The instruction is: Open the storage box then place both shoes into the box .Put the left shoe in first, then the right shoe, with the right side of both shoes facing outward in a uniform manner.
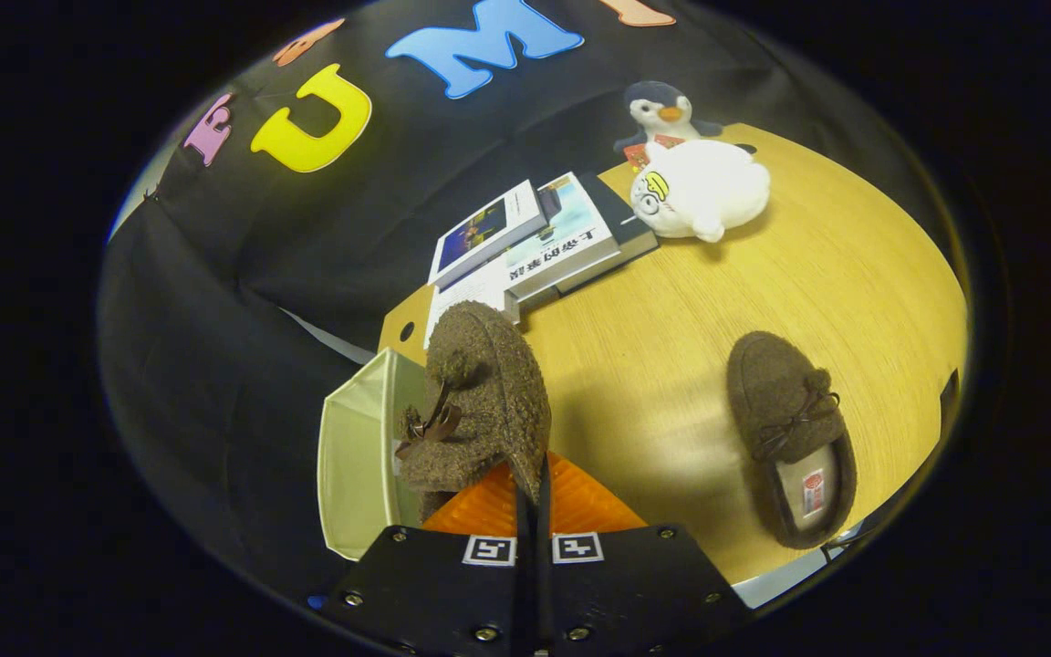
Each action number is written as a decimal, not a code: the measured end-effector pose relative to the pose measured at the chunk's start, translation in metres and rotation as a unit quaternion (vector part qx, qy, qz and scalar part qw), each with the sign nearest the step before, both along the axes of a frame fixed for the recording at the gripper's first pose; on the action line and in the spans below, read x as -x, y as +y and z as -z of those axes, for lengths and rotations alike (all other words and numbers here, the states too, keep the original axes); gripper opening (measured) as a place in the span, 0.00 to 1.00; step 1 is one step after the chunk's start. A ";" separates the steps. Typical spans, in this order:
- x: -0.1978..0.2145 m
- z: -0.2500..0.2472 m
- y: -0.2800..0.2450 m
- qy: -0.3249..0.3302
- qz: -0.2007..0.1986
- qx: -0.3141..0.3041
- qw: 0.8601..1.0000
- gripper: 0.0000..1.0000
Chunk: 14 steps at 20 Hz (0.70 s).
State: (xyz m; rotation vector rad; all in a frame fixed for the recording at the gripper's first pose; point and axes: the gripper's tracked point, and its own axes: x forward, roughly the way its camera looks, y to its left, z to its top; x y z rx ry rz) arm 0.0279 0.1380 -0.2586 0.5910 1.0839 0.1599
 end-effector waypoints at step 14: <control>-0.014 -0.039 0.137 -0.031 -0.053 -0.034 0.998 0.00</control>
